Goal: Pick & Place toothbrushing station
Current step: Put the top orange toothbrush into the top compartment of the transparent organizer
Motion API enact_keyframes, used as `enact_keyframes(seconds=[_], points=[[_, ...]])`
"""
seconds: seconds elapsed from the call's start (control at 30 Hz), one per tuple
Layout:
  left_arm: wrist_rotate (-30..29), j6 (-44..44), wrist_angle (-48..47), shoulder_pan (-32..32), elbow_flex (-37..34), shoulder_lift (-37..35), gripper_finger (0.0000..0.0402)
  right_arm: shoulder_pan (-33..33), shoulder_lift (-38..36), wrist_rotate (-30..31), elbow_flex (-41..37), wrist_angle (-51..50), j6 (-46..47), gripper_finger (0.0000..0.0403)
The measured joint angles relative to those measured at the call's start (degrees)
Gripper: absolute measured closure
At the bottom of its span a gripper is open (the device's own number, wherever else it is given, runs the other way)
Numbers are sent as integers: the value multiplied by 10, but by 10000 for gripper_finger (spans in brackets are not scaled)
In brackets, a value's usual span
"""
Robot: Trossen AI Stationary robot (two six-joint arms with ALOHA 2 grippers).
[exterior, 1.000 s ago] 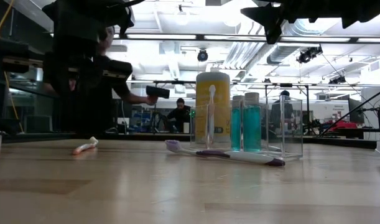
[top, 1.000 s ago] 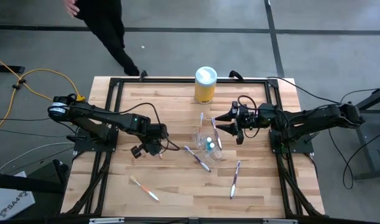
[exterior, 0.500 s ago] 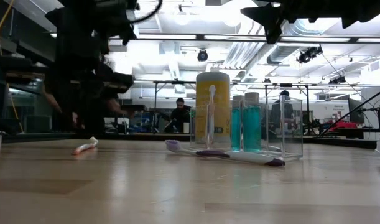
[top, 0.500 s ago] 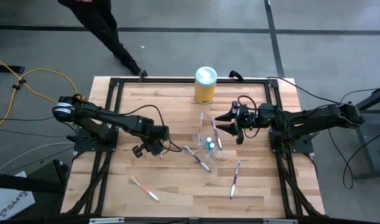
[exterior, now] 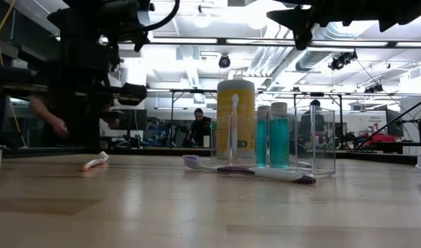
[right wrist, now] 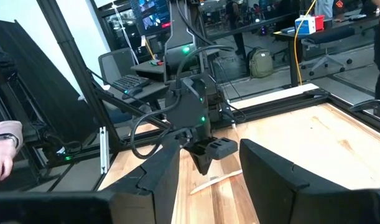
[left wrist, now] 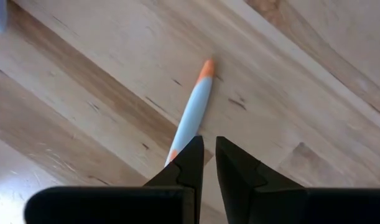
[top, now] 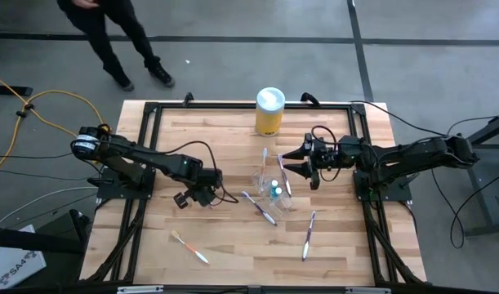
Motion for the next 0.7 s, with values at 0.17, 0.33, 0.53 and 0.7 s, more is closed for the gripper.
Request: enact_keyframes(seconds=[0.17,0.33,0.53,0.7], points=[[0,-9,0,0,0,0,364,0,0,0,0,0,0,243],[-7,-13,0,0,0,0,364,0,0,0,0,0,0,243],[-16,-13,-1,0,0,0,364,0,0,0,0,0,0,243],[-35,21,-22,0,0,-6,364,0,0,0,0,-5,0,243]])
